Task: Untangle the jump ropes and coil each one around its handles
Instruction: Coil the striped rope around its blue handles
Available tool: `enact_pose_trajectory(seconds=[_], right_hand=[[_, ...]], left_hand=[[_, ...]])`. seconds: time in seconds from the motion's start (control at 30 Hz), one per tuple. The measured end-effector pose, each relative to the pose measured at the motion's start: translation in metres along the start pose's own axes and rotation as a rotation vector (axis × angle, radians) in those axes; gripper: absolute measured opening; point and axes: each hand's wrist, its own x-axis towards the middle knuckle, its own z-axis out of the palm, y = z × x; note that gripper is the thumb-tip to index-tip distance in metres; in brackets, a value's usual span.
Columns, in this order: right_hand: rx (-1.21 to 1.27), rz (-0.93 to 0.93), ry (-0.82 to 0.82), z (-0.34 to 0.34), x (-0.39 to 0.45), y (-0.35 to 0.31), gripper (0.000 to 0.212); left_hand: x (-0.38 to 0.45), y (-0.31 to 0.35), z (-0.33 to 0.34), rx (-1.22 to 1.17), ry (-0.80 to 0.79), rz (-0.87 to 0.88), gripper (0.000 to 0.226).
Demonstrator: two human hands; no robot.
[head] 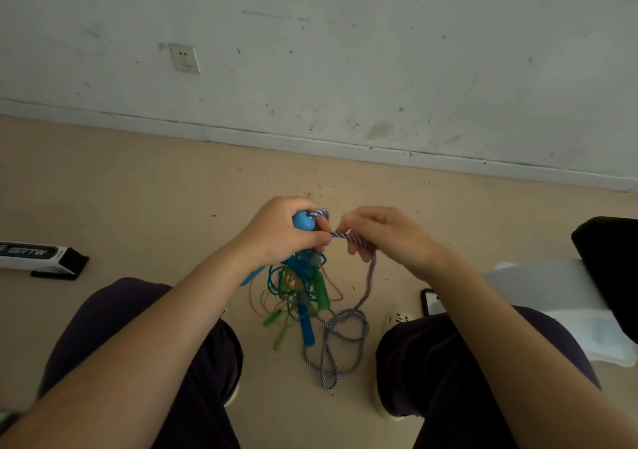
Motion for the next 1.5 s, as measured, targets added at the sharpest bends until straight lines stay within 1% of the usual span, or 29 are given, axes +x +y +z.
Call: enact_pose_trajectory(seconds=[0.07, 0.1, 0.13, 0.2, 0.27, 0.3, 0.37, 0.43, 0.47, 0.57, 0.67, 0.77, 0.93, 1.03, 1.1, 1.17, 1.33, 1.43, 1.5], right_hand=[[-0.124, 0.03, -0.102, 0.01, 0.001, 0.001, 0.04], [-0.141, 0.022, -0.107, 0.012, 0.001, 0.0, 0.037], [-0.132, 0.002, -0.081, 0.011, 0.001, -0.001, 0.03], [-0.092, -0.041, 0.0, 0.005, 0.001, -0.003, 0.02], [-0.008, -0.066, 0.063, -0.002, 0.0, -0.002, 0.018], [0.057, -0.083, 0.07, -0.003, 0.0, -0.001, 0.018], [0.156, -0.142, 0.039, -0.003, 0.0, 0.002, 0.018], [0.196, -0.187, 0.0, -0.002, 0.0, 0.005, 0.019], [0.211, -0.198, -0.016, -0.002, 0.001, 0.006, 0.02], [0.285, -0.222, -0.052, -0.002, 0.002, 0.008, 0.022], [0.361, -0.219, -0.041, -0.004, 0.003, 0.01, 0.021], [0.353, -0.194, -0.013, -0.004, 0.003, 0.011, 0.022], [0.146, -0.161, 0.05, -0.004, 0.002, 0.008, 0.02], [0.092, -0.137, 0.096, -0.004, 0.002, 0.006, 0.019], [0.091, -0.129, 0.116, -0.005, 0.001, 0.005, 0.019], [0.106, -0.126, 0.111, -0.004, 0.0, 0.004, 0.019], [0.109, -0.108, 0.082, 0.002, 0.0, 0.003, 0.017], [0.138, -0.101, 0.063, 0.004, -0.001, 0.003, 0.016], [0.13, -0.091, 0.029, 0.007, -0.002, 0.002, 0.015]], left_hand=[[0.0, 0.0, 0.001, -0.013, 0.033, 0.012, 0.013], [0.0, 0.001, 0.0, -0.006, 0.032, 0.015, 0.014], [0.0, 0.001, -0.001, -0.009, 0.023, 0.009, 0.014], [0.0, 0.0, -0.006, -0.031, -0.001, -0.025, 0.014], [0.0, -0.001, -0.01, 0.002, -0.006, -0.051, 0.013], [-0.001, -0.002, -0.01, 0.007, 0.001, -0.059, 0.014], [-0.003, -0.002, -0.008, -0.02, 0.017, -0.057, 0.025], [-0.003, 0.0, -0.004, -0.057, 0.011, -0.049, 0.039], [-0.003, 0.001, -0.003, -0.079, 0.006, -0.049, 0.042], [-0.002, 0.002, -0.003, -0.116, 0.017, -0.054, 0.036], [0.0, 0.002, -0.005, -0.071, 0.073, -0.045, 0.02], [0.002, 0.0, -0.005, -0.008, 0.081, -0.056, 0.01], [0.0, -0.004, -0.005, 0.063, 0.064, -0.091, 0.008], [0.0, -0.003, -0.005, 0.105, 0.038, -0.096, 0.006], [0.002, -0.003, -0.007, 0.088, 0.054, -0.104, 0.003], [0.003, -0.004, -0.008, 0.076, 0.053, -0.115, 0.007], [0.003, -0.007, -0.005, 0.108, -0.05, -0.152, 0.009], [0.004, -0.008, -0.004, 0.181, -0.033, -0.12, 0.011], [0.005, -0.01, -0.004, 0.239, 0.006, -0.112, 0.016]])
